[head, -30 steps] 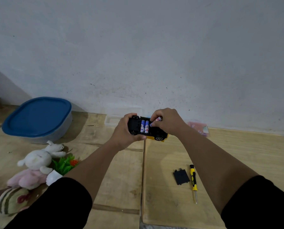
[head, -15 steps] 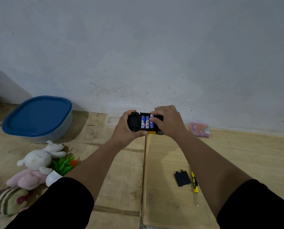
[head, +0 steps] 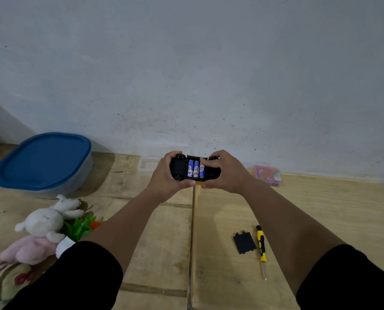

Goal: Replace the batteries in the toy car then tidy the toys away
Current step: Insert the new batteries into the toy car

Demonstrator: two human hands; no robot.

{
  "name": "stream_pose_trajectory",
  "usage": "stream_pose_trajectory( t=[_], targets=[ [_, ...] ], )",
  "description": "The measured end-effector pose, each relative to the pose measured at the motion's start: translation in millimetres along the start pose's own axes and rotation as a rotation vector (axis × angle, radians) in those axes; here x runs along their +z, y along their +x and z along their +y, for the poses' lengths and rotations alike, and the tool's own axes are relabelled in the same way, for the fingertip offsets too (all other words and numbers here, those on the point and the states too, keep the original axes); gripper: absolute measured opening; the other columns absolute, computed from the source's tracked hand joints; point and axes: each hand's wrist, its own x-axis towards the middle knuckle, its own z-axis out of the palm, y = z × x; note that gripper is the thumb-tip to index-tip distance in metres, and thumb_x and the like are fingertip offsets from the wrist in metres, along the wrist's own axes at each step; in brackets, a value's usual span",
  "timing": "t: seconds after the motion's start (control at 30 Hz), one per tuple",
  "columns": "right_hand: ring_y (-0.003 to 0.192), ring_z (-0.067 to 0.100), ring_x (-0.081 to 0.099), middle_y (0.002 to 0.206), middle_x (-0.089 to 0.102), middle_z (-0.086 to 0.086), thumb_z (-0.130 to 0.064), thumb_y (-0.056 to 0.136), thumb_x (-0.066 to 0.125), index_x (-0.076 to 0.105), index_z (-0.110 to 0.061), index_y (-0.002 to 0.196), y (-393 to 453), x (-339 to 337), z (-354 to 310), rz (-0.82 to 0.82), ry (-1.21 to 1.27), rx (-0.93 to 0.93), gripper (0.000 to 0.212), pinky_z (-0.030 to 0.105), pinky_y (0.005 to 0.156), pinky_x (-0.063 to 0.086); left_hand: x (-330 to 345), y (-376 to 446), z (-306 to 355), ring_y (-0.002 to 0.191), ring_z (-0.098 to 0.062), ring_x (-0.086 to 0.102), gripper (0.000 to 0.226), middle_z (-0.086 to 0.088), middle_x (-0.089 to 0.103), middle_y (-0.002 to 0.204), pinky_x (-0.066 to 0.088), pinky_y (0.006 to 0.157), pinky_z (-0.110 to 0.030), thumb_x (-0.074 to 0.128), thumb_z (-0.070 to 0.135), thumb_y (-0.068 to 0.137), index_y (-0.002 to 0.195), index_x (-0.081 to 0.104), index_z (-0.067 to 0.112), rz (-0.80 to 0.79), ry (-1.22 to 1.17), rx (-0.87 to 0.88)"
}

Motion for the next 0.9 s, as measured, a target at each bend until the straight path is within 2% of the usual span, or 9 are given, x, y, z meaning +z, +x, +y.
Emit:
stream_pose_trajectory(
  t=[0.13,0.23,0.33,0.4,0.57,0.63,0.73,0.83,0.9],
  targets=[
    [0.116,0.017,0.048,0.126,0.051,0.004,-0.039,0.082,0.068,0.052,-0.026,0.132,-2.7,-1.3,-0.3,0.082,0.11,-0.001,0.055,0.022,0.092,0.038,-1.7,0.3,0.8,0.114,-0.014,0.056,0.094,0.002,0.05,0.126,0.051,0.094,-0.033,0.088,0.036,0.047,0.129,0.041,0.033,-0.049,-0.002,-0.003],
    [0.114,0.023,0.054,0.126,0.059,0.007,-0.041,0.088,0.059,0.043,-0.033,0.138,-2.7,0.4,-0.7,0.165,0.162,0.057,0.053,0.033,0.096,0.045,-1.3,0.9,7.4,0.114,-0.013,0.056,0.092,0.003,0.05,0.127,0.052,0.093,-0.035,0.09,0.028,0.052,0.129,0.041,0.034,-0.141,0.018,0.018],
    [0.115,0.02,0.055,0.134,0.055,0.003,-0.044,0.086,0.06,0.047,-0.03,0.136,-1.3,-0.7,-1.7,0.094,0.213,0.156,0.053,0.027,0.09,0.044,-0.3,-0.7,13.1,0.115,-0.013,0.056,0.089,0.004,0.051,0.127,0.053,0.089,-0.029,0.09,0.015,0.057,0.129,0.041,0.034,-0.206,-0.005,0.042],
    [0.109,0.019,0.058,0.13,0.058,0.005,-0.042,0.085,0.063,0.053,-0.024,0.131,-0.1,-3.5,-0.6,0.031,0.258,0.185,0.051,0.024,0.084,0.042,-0.5,-2.6,15.9,0.114,-0.011,0.057,0.09,0.005,0.051,0.127,0.052,0.086,-0.023,0.088,0.009,0.06,0.132,0.04,0.032,-0.226,-0.036,0.058],
    [0.097,0.022,0.061,0.11,0.063,0.007,-0.036,0.086,0.064,0.061,-0.016,0.12,-8.8,-0.5,0.6,-0.015,0.511,0.286,0.04,0.03,0.082,0.048,1.1,-2.3,30.4,0.094,-0.012,0.069,0.078,0.0,0.048,0.129,0.055,0.073,-0.021,0.074,0.003,0.077,0.138,0.036,0.034,-0.14,-0.252,0.007],
    [0.098,0.026,0.065,0.112,0.066,0.012,-0.035,0.085,0.065,0.06,-0.016,0.118,-13.4,7.6,2.9,-0.001,0.644,0.319,0.039,0.037,0.086,0.053,2.5,0.1,34.7,0.098,-0.013,0.067,0.072,-0.002,0.052,0.124,0.054,0.071,-0.019,0.071,0.005,0.081,0.136,0.036,0.035,-0.149,-0.28,0.005],
    [0.1,0.027,0.065,0.116,0.065,0.014,-0.037,0.082,0.068,0.056,-0.016,0.124,-18.5,13.0,7.1,0.054,0.753,0.334,0.048,0.045,0.092,0.052,7.5,0.5,35.9,0.108,-0.015,0.062,0.067,-0.004,0.056,0.123,0.057,0.079,-0.026,0.068,0.008,0.084,0.134,0.037,0.04,-0.185,-0.29,-0.009],
    [0.099,0.024,0.063,0.118,0.063,0.013,-0.035,0.082,0.069,0.049,-0.018,0.128,-24.8,8.4,8.8,0.117,0.773,0.332,0.053,0.035,0.086,0.052,17.6,-2.6,35.9,0.103,-0.007,0.064,0.059,-0.001,0.055,0.128,0.057,0.077,-0.031,0.062,0.008,0.089,0.131,0.039,0.043,-0.232,-0.325,-0.048],
    [0.096,0.021,0.062,0.12,0.061,0.012,-0.031,0.083,0.069,0.045,-0.018,0.131,-30.3,4.7,10.5,0.161,0.777,0.318,0.055,0.027,0.076,0.051,26.7,-4.7,37.7,0.098,-0.014,0.068,0.052,0.0,0.058,0.128,0.058,0.072,-0.03,0.055,0.01,0.095,0.131,0.039,0.043,-0.267,-0.318,-0.063]
  ],
)
